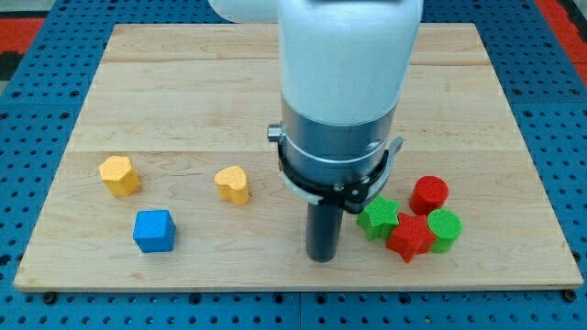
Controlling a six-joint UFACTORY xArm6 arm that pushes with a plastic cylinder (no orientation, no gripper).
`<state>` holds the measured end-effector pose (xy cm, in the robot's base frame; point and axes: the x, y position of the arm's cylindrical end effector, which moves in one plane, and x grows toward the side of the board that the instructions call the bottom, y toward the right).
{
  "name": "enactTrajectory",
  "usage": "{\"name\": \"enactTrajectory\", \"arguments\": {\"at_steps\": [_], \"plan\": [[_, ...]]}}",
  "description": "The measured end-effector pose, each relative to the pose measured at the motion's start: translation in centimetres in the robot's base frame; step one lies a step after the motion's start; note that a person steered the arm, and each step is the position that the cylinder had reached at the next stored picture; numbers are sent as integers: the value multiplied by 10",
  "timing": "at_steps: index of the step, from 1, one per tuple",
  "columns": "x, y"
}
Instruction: Move blue cube into blue triangle
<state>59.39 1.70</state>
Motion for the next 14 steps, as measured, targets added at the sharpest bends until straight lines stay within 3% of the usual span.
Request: {"name": "enactTrajectory", "arguments": {"at_steps": [2, 5, 7, 8, 10, 14], "plan": [[25, -40], [2, -257], [-28, -248], [-26, -188], [-26, -14], [-34, -49]]}}
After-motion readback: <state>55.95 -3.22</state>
